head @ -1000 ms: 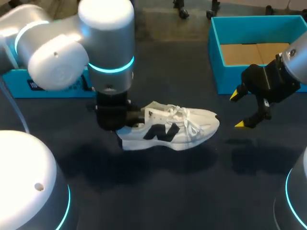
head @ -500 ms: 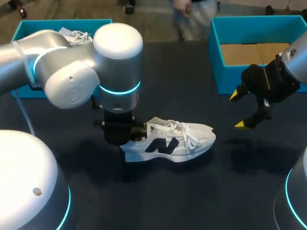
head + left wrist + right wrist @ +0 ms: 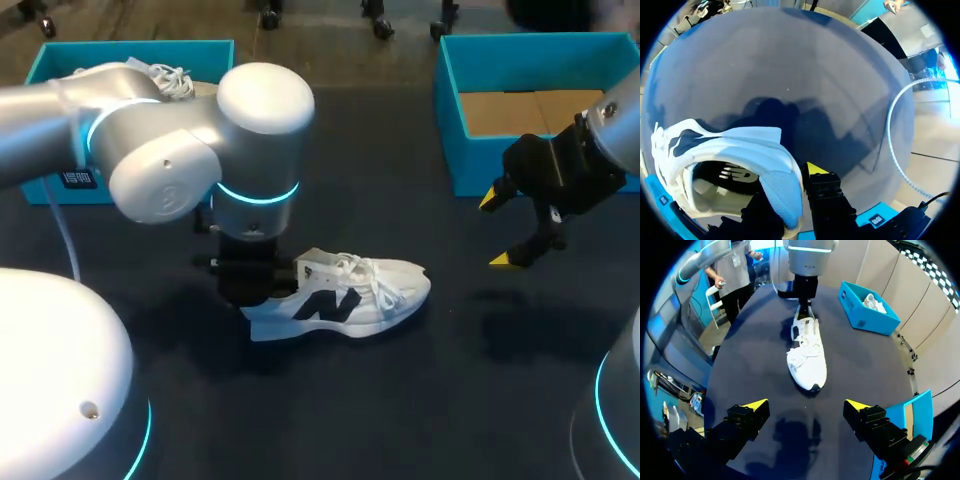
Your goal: Take the shoe out of the shoebox, open the shoe tongue, remove and reinsert the insole, then place the shoe into the shoebox
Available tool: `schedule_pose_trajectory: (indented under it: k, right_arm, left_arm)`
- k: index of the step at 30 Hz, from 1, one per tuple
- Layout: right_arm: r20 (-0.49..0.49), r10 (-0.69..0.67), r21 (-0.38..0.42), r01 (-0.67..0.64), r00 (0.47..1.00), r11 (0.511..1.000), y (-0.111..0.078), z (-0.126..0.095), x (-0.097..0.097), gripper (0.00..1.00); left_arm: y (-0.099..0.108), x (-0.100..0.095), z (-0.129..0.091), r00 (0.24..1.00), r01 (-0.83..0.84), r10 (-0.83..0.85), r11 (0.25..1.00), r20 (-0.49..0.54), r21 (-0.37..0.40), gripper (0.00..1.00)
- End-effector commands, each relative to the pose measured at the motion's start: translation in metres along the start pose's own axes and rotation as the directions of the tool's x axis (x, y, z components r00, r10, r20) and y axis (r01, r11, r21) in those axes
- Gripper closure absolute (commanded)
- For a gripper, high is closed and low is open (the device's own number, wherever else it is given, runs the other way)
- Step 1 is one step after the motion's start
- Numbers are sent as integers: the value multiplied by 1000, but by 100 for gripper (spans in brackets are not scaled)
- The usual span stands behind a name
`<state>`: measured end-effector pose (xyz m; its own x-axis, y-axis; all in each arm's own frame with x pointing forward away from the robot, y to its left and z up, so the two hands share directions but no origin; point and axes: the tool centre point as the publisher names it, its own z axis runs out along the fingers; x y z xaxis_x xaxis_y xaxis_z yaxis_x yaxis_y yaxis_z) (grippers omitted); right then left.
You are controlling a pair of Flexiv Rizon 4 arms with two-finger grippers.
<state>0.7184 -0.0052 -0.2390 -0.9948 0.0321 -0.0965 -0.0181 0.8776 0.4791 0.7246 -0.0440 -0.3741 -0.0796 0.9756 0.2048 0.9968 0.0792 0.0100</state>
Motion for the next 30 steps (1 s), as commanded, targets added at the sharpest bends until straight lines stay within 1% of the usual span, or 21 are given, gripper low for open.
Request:
schedule_pose_trajectory:
  k: [1,13,14,15,16,17,18,19,20,25,26,30]
  right_arm:
    - [2,0,2,0,1000,1000,0,0,1,0]
    - [2,0,2,0,1000,1000,0,0,1,0]
    - [2,0,2,0,1000,1000,0,0,1,0]
    - [2,0,2,0,1000,1000,0,0,1,0]
    - [2,0,2,0,1000,1000,0,0,1,0]
    - [2,0,2,0,1000,1000,0,0,1,0]
    - [2,0,2,0,1000,1000,0,0,1,0]
    - [2,0,2,0,1000,1000,0,0,1,0]
    - [2,0,2,0,1000,1000,0,0,1,0]
    - [2,0,2,0,1000,1000,0,0,1,0]
    - [2,0,2,0,1000,1000,0,0,1,0]
    - [2,0,2,0,1000,1000,0,0,1,0]
  left_arm:
    - [1,-4,6,1000,-5,5,1000,-25,-11,100]
    - [7,-3,15,998,-41,40,999,-49,-17,100]
    - [8,-3,16,998,-35,35,999,-48,-16,93]
    - [8,-3,15,999,-31,30,999,-46,-14,70]
    - [9,-2,15,999,-28,27,1000,-43,-11,60]
    - [9,-2,14,999,-24,24,1000,-38,-10,54]
    - [9,-2,11,999,-21,21,1000,-30,-8,38]
    - [9,-2,8,1000,-19,19,1000,-17,-6,18]
    - [9,-1,5,1000,-15,15,1000,-7,-4,0]
    - [11,4,-17,997,21,-24,999,79,33,0]
    - [11,4,-22,994,25,-30,998,103,51,0]
    - [11,3,-41,987,35,-44,997,154,62,0]
